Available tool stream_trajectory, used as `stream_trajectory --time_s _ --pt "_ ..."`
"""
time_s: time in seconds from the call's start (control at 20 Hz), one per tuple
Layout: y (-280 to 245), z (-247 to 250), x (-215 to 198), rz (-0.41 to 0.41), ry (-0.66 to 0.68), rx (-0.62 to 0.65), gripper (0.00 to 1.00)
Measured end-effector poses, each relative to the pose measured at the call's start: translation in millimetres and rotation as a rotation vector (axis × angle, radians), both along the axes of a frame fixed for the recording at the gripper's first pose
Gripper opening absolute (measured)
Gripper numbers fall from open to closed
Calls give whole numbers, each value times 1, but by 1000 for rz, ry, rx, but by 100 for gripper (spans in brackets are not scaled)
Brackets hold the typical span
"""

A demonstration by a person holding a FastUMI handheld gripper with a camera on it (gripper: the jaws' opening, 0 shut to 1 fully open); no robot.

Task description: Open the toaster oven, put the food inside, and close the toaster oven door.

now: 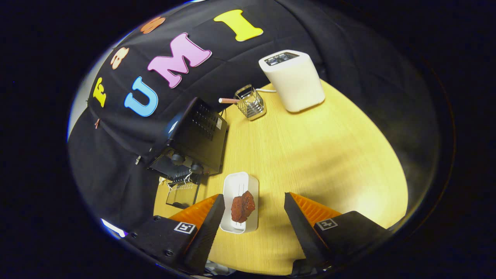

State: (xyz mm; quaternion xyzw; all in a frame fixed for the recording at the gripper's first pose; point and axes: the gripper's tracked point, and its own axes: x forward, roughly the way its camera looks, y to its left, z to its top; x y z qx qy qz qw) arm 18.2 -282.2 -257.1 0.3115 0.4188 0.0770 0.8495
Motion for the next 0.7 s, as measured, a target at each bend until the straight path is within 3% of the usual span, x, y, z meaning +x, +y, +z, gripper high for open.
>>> stream_trajectory --time_s 0.15,0.2,0.35,0.5,0.55,0.65,0.7 --pt "16 -17 7 0 62 91 95" --pt "22 -18 11 0 74 113 80" --pt "34 -20 15 19 90 147 75" --pt "41 -27 10 47 139 167 45" --pt "36 -27 8 39 148 167 45" --pt "39 -34 7 28 164 176 21" --pt "34 -30 6 27 164 175 19"
